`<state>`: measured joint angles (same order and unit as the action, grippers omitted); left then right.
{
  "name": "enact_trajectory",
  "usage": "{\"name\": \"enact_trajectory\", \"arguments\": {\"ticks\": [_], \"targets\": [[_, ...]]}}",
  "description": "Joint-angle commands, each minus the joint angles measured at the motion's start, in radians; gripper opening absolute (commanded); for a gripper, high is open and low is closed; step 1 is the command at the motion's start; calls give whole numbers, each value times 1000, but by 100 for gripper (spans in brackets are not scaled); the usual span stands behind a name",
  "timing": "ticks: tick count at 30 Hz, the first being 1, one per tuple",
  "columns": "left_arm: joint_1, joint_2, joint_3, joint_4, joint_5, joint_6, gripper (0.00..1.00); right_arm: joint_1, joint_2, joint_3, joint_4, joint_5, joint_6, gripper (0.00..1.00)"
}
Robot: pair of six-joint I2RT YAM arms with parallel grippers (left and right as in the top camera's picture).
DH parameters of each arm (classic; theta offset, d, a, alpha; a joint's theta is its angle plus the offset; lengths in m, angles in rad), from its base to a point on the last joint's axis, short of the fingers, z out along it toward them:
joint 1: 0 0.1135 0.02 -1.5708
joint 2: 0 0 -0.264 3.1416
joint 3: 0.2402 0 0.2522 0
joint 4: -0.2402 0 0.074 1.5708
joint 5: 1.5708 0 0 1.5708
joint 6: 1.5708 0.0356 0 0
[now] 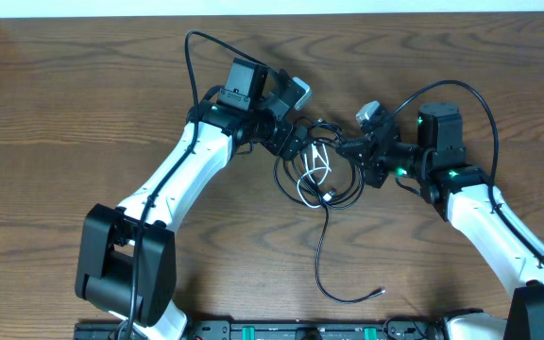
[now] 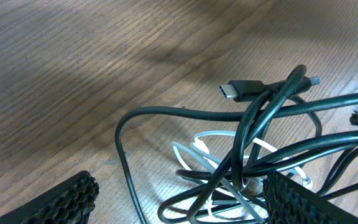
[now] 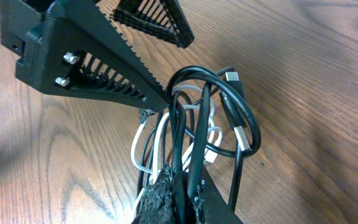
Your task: Untangle cables
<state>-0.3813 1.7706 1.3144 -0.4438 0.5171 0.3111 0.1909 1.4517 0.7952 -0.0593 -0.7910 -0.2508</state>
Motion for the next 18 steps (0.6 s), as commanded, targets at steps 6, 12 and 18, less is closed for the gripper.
{"name": "enact_trajectory", "arguments": {"ticks": [6, 12, 18], "targets": [[6, -24, -1, 5, -10, -72, 81, 0, -21, 6, 32, -91, -19, 1], [5, -24, -1, 5, 33, -85, 39, 0, -21, 6, 45, -91, -19, 1], [5, -24, -1, 16, 33, -85, 31, 0, -21, 6, 40, -91, -15, 1]]}}
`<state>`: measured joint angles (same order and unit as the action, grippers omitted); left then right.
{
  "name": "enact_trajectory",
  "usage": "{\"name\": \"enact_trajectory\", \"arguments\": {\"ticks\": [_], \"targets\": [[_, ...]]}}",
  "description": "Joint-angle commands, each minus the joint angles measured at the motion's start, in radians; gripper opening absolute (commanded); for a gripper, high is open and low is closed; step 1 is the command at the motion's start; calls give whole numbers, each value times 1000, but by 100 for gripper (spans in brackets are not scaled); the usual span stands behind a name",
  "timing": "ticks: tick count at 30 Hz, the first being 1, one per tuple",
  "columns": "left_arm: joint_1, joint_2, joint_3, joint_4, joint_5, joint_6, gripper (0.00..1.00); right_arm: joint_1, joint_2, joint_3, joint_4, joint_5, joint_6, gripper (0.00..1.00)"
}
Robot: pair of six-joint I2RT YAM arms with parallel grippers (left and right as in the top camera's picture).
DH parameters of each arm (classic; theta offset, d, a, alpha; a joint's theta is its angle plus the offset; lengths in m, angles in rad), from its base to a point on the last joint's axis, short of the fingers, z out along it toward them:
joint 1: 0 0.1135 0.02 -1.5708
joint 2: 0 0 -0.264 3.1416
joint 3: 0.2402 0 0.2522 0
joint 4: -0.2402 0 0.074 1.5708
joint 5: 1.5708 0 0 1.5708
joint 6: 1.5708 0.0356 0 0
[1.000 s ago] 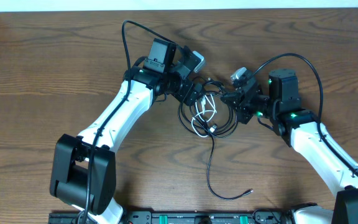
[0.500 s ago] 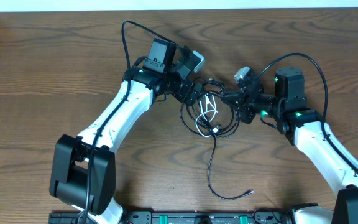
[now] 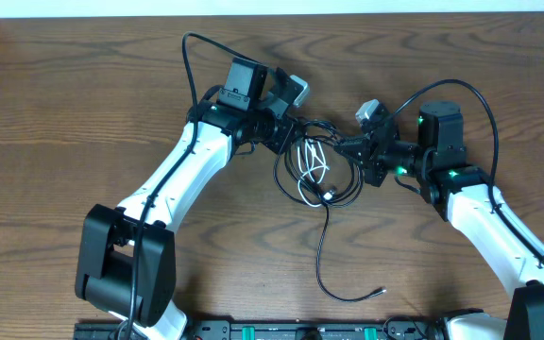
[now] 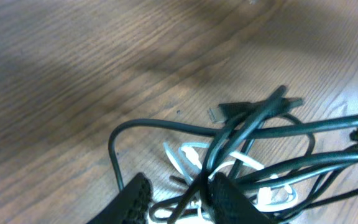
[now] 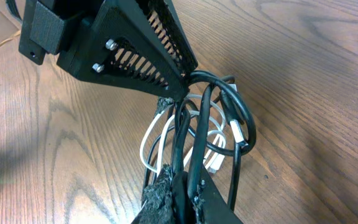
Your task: Untangle cables
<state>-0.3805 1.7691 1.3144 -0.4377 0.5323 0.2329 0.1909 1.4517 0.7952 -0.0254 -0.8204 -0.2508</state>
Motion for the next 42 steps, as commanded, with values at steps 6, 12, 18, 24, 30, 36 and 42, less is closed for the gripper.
{"name": "enact_trajectory", "arguments": {"ticks": [6, 12, 18, 24, 30, 36, 42], "targets": [[5, -23, -1, 24, 18, -7, 8, 0, -21, 6, 1, 21, 13, 2], [5, -23, -1, 26, 18, -7, 8, 0, -21, 6, -21, 89, 18, 18], [5, -23, -1, 41, 18, -8, 8, 0, -21, 6, -24, 90, 18, 85], [5, -23, -1, 40, 18, -8, 8, 0, -21, 6, -27, 138, 19, 99], [5, -24, -1, 32, 119, -6, 8, 0, -21, 6, -15, 237, 19, 99], [4, -24, -1, -32, 336, 95, 8, 0, -21, 6, 20, 371, 11, 99], [5, -25, -1, -167, 365, 231, 8, 0, -21, 6, 122, 385, -20, 99]]}}
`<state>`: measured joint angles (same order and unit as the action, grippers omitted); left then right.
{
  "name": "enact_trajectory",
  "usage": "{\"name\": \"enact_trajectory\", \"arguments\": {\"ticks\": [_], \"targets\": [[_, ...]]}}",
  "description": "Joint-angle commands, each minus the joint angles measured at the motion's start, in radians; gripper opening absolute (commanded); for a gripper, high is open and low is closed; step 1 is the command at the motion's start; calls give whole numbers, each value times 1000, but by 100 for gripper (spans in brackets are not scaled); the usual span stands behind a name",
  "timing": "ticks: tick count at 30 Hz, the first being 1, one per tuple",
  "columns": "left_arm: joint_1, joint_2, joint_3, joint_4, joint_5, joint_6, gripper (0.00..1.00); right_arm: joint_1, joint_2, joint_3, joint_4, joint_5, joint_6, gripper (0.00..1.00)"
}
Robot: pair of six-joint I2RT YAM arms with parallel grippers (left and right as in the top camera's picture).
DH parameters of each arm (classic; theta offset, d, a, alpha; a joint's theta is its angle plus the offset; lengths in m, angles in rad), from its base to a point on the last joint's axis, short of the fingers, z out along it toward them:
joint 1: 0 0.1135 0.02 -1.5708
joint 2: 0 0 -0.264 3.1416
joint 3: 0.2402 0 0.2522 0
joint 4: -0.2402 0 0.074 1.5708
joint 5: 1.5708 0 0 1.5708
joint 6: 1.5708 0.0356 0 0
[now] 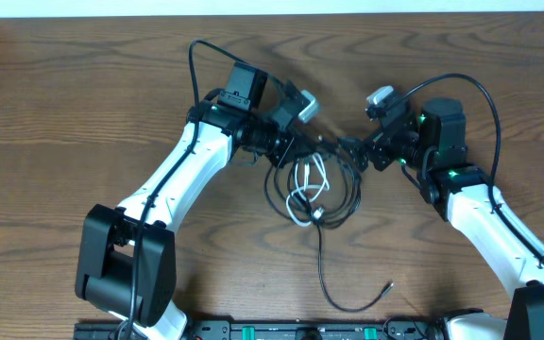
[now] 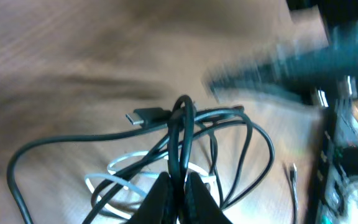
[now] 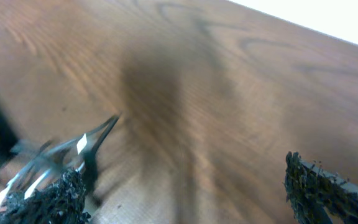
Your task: Untangle cables
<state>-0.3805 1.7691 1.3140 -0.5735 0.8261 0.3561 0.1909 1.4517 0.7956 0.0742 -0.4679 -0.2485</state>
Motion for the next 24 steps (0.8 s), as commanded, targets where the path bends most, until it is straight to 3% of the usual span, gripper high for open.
{"name": "enact_trajectory", "arguments": {"ticks": [1, 8, 15, 19, 24], "targets": [[5, -25, -1, -37, 73, 108, 8, 0, -21, 5, 34, 33, -23, 99], [5, -25, -1, 24, 87, 107, 8, 0, -19, 5, -13, 13, -23, 99], [5, -25, -1, 136, -147, -7, 8, 0, -19, 5, -50, -34, -22, 99], [5, -25, -1, 156, -113, -42, 8, 0, -19, 5, -54, -40, -23, 99], [4, -25, -1, 183, 76, -40, 8, 0, -19, 5, -55, -40, -23, 99]]}}
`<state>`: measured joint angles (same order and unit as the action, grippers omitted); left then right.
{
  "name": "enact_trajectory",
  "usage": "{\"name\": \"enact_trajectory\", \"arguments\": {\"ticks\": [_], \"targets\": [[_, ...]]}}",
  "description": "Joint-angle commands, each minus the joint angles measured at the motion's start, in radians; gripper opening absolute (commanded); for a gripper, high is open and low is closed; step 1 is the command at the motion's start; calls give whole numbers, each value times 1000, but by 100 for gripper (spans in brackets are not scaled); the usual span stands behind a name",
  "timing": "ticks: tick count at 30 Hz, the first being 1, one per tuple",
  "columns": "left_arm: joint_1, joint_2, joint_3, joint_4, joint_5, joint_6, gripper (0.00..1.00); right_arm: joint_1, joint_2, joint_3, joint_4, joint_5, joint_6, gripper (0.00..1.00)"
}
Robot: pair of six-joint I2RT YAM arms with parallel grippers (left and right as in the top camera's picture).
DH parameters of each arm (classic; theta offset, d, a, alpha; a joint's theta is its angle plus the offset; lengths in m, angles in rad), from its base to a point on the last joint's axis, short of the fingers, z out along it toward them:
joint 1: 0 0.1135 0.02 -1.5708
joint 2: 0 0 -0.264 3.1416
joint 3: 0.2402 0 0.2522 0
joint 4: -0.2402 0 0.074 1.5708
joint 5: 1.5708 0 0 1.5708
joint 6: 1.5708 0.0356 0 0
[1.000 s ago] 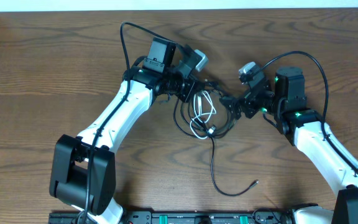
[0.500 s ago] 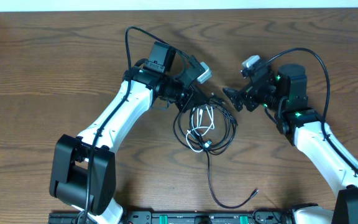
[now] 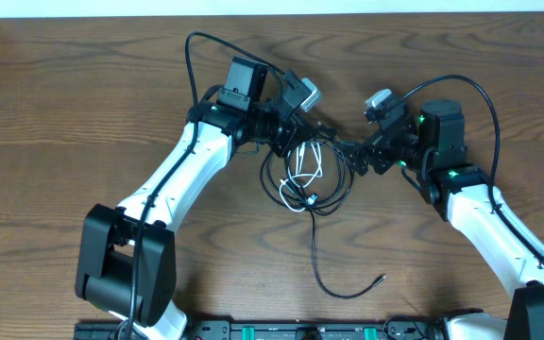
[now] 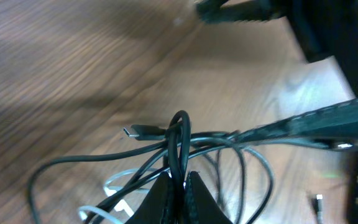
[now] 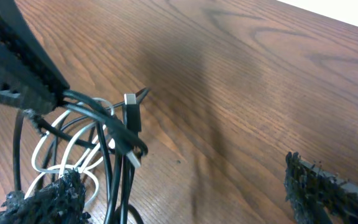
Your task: Untangle cables
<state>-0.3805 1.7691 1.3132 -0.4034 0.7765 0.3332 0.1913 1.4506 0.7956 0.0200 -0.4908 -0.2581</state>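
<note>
A tangle of a black cable (image 3: 333, 194) and a white cable (image 3: 302, 170) hangs and lies between the two arms. My left gripper (image 3: 293, 135) is shut on a loop of the black cable (image 4: 180, 134), pinched between its fingertips (image 4: 166, 194), holding the bundle lifted. The white cable (image 4: 114, 186) loops below that. My right gripper (image 5: 185, 202) stands wide open just right of the bundle; the black loops and a plug (image 5: 130, 107) hang by its left finger (image 5: 42, 202), not gripped. The black cable's loose tail ends at a plug (image 3: 379, 279).
Brown wooden table (image 3: 64, 113) all round. A pale edge (image 3: 272, 8) runs along the far side. The arms' own black cables (image 3: 484, 104) arch above each wrist. A dark rail (image 3: 291, 331) lies along the near edge.
My left gripper, still shut on the black loop, sits slightly farther back. The right gripper, still open, now faces the bundle with loops by its left finger. The loose tail shifted a little left.
At first my right gripper was shut on black strands and the left stood open around the tangle. The left then shut on a black loop. Later the right had let go and opened, facing away. Now the left holds the bundle raised with the right open beside it.
</note>
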Motion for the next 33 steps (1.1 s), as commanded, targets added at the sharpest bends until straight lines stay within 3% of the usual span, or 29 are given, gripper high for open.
{"name": "enact_trajectory", "arguments": {"ticks": [1, 13, 25, 33], "targets": [[4, -25, 0, 13, 139, -18, 8, 0, -18, 5, -1, -16, -13, 99], [4, -25, 0, -37, 175, -18, 8, 0, -18, 5, 15, 11, -12, 99], [3, -25, 0, -36, 451, -18, 8, 0, 0, 5, 23, 18, -12, 99], [2, -25, 0, -40, 470, -18, 8, 0, 3, 5, 100, 17, 45, 99]]}}
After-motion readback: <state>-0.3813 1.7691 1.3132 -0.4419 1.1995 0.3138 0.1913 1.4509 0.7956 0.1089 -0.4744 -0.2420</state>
